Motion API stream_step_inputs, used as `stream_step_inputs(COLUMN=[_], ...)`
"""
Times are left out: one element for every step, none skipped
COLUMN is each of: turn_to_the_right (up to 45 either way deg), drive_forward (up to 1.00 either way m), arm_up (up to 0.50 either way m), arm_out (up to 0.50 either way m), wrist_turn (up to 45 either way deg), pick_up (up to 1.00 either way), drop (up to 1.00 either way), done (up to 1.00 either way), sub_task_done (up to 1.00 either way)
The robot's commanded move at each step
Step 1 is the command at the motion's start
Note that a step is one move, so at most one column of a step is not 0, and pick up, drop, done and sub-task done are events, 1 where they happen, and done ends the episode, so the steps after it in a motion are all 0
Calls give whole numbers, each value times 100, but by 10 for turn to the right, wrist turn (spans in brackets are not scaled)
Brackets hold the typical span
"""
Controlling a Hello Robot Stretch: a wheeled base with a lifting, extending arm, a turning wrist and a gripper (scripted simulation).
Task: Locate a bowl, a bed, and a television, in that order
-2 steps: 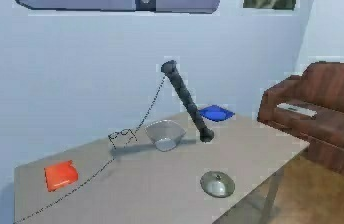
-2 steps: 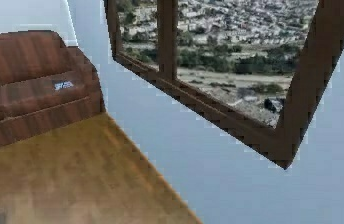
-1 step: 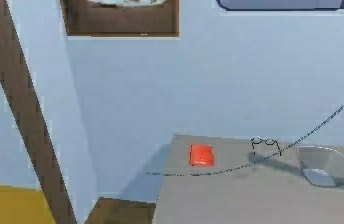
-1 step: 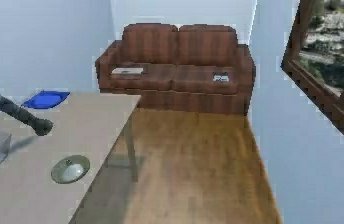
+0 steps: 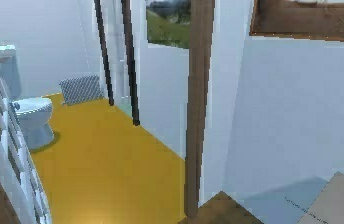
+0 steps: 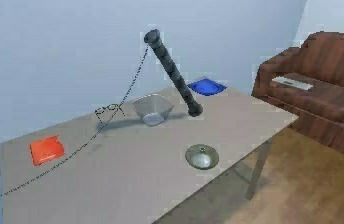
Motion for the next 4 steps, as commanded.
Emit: stream_step_inputs(turn_to_the_right=[-90,0,0,-90], drive_forward=[0,30,35,0], arm_up=[0,0,0,0], arm_out=[0,0,0,0], wrist_turn=[0,0,0,0], pick_up=[0,0,0,0], drop=[0,0,0,0], done=[0,0,0,0], sub_task_done=[0,0,0,0])
